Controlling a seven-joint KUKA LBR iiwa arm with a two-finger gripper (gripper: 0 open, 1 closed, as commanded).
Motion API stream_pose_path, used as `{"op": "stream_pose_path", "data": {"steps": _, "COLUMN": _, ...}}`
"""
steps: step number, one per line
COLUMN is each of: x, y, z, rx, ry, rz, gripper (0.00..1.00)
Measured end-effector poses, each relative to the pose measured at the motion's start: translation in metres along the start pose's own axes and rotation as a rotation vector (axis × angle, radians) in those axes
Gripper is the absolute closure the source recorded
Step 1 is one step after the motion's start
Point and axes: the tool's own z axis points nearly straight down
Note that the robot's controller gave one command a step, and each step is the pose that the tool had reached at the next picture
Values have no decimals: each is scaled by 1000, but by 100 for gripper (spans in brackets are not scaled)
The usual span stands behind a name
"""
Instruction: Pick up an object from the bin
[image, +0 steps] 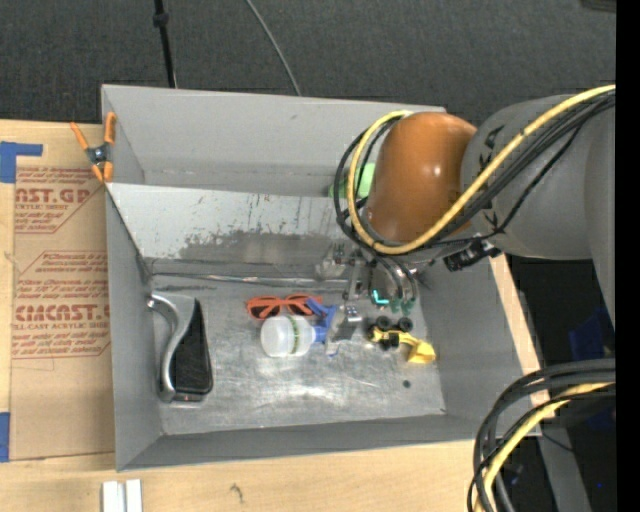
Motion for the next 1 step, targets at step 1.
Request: {"op": "stream_pose_path", "data": {"steps": 1, "x": -2, "y": 0, "z": -4, "rx": 0, "ry": -7, "rz": 1, "gripper": 0}}
